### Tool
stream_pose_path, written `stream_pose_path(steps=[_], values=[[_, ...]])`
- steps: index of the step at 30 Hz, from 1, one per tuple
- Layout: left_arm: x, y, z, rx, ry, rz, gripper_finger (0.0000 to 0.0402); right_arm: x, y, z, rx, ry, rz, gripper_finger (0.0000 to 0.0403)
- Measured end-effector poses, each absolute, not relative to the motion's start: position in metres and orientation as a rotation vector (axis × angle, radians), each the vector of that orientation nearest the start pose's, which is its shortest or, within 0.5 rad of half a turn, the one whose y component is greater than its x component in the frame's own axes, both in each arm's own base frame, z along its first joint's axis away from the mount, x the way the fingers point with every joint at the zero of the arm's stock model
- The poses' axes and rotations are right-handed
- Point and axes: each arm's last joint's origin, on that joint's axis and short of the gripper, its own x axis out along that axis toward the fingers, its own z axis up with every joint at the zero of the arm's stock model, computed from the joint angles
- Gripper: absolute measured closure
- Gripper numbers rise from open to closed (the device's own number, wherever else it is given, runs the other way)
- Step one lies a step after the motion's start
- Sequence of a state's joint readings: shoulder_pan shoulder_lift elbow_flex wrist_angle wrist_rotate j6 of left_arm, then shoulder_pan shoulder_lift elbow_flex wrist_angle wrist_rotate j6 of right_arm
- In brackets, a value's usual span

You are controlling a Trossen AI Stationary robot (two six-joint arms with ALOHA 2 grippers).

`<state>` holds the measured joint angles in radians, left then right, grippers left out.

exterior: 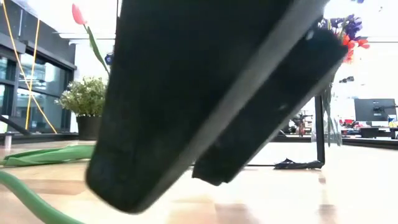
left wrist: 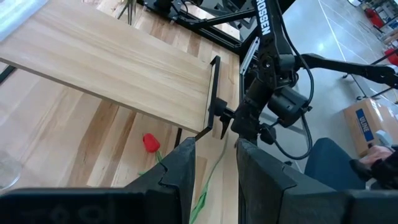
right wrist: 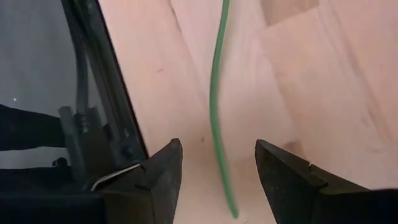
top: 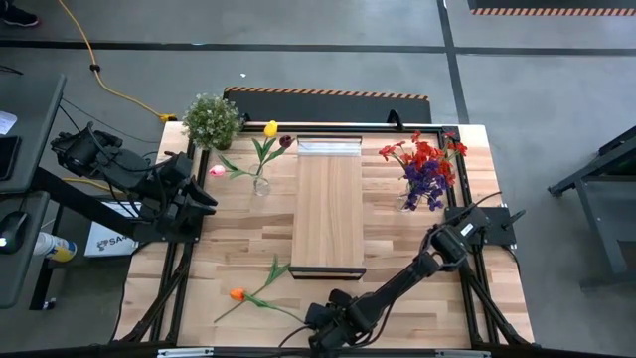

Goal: Pick and place flowers into a vace then onto a shelf
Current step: Put the orange tulip into the left transparent vase

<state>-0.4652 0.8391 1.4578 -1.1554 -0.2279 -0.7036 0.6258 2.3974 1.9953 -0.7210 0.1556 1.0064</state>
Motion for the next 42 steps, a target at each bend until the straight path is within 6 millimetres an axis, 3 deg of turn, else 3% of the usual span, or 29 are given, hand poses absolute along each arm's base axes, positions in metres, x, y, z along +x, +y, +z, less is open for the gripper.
stream_pose_path(steps=[6, 18, 30, 42], values=[[0.084, -0.035, 0.442, -0.503, 0.560, -0.044, 0.0252, 0.419, 0.283, 0.153, 0.433, 1.132, -0.106, 0.0210], [0.084, -0.035, 0.441, -0.479, 0.563, -0.047, 0.0252, 0.425, 0.283, 0.140, 0.448, 1.147, -0.083, 0.0213], [0.084, -0.035, 0.441, -0.479, 0.563, -0.047, 0.0252, 0.427, 0.285, 0.132, 0.436, 1.145, -0.059, 0.0277], [0.083, -0.034, 0.439, -0.469, 0.586, -0.038, 0.0252, 0.428, 0.286, 0.129, 0.452, 1.137, -0.070, 0.0310]])
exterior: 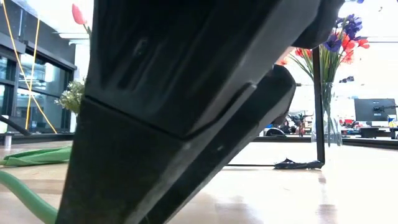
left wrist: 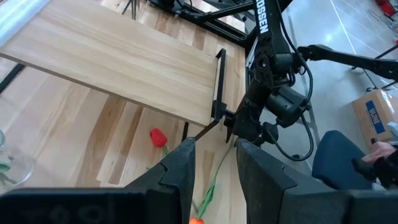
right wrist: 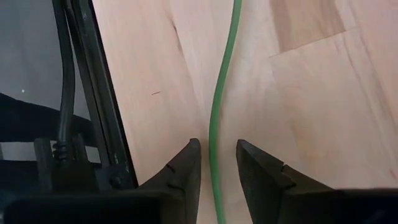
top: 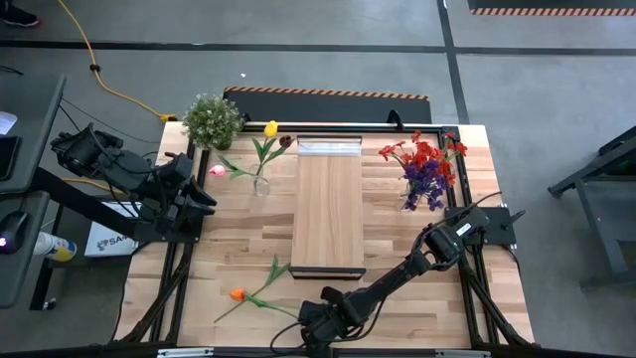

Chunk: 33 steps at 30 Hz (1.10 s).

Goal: Pick and place flowers into a vace then onto a shelf
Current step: Put the orange tulip into the left transparent vase

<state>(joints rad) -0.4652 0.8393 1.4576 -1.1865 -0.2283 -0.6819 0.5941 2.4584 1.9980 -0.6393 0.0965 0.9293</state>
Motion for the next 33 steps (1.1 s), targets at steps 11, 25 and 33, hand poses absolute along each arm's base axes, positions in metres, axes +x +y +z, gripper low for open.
stream_pose_path(steps=[11, 25, 33], values=[[0.0828, -0.0343, 0.4393, -0.469, 0.587, -0.039, 0.0252, 0.4305, 0.2884, 0.1212, 0.505, 1.144, -0.063, 0.0358], [0.0820, -0.0339, 0.4381, -0.464, 0.601, -0.037, 0.0252, 0.4295, 0.2885, 0.1202, 0.520, 1.156, -0.075, 0.0399], [0.0820, -0.0339, 0.4380, -0.464, 0.602, -0.036, 0.0252, 0.4295, 0.2884, 0.1213, 0.524, 1.153, -0.075, 0.0402]])
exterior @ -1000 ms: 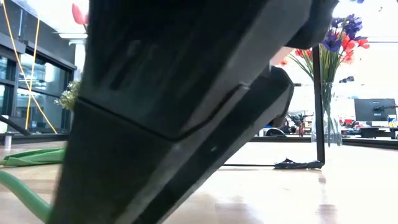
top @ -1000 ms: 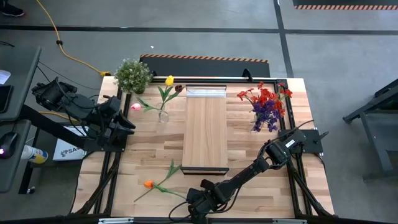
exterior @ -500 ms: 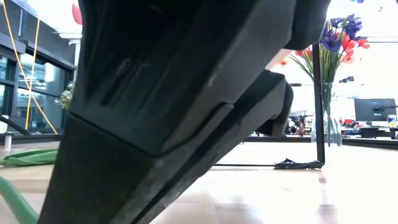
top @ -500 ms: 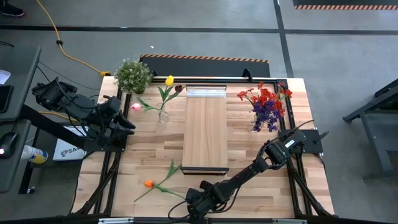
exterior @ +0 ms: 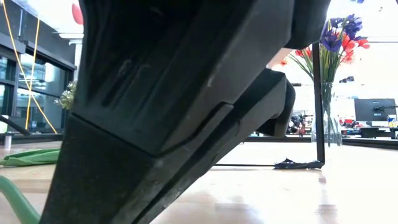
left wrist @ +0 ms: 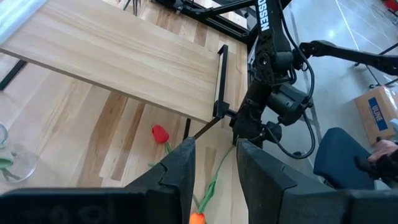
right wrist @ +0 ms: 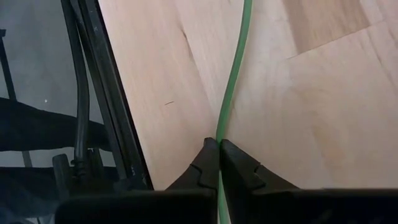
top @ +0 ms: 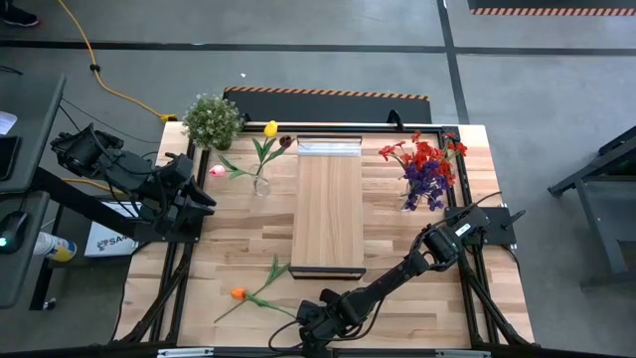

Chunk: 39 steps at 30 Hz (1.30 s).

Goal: Pick and place flowers into a vace then onto a shelf
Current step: Put the orange tulip into the left transparent vase

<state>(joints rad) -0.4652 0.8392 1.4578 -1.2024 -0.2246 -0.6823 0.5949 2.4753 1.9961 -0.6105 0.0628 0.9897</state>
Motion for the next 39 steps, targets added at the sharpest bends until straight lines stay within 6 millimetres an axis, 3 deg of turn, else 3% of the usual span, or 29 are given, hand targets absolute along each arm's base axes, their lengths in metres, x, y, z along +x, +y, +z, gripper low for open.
stream_pose_path(steps=[17, 39], values=[[0.082, -0.034, 0.438, -0.463, 0.602, -0.035, 0.0252, 0.436, 0.288, 0.159, 0.422, 1.140, -0.077, 0.0403], [0.082, -0.034, 0.438, -0.466, 0.601, -0.035, 0.0252, 0.443, 0.279, 0.223, 0.286, 0.952, -0.110, 0.0402]])
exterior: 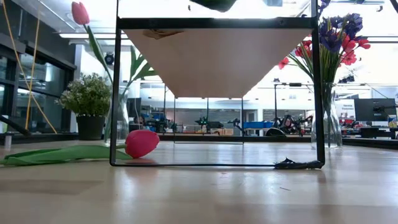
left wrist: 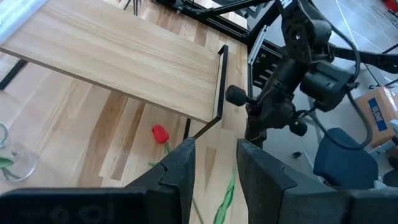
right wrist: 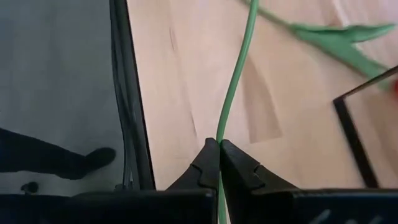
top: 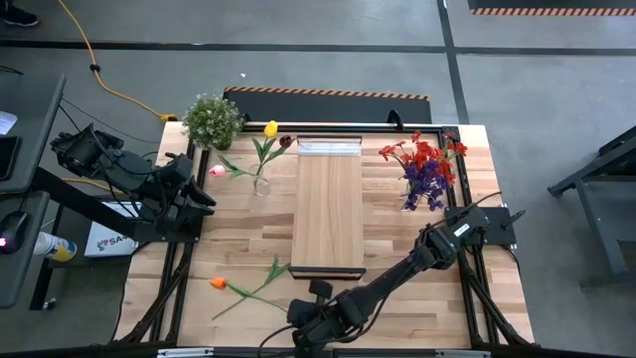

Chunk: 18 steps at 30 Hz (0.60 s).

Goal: Pick and place flowers into a vace then onto a shelf
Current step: Put the orange tulip into the left transparent vase

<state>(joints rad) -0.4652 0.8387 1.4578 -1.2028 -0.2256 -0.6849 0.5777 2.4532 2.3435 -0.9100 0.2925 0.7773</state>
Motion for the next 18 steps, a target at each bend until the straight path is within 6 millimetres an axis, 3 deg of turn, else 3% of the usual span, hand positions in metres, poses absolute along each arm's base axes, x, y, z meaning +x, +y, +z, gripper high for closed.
stream_pose_path(steps=[18], values=[[0.075, -0.031, 0.439, -0.477, 0.585, -0.048, 0.0252, 0.425, 0.255, 0.315, 0.246, 0.688, -0.139, 0.0402]])
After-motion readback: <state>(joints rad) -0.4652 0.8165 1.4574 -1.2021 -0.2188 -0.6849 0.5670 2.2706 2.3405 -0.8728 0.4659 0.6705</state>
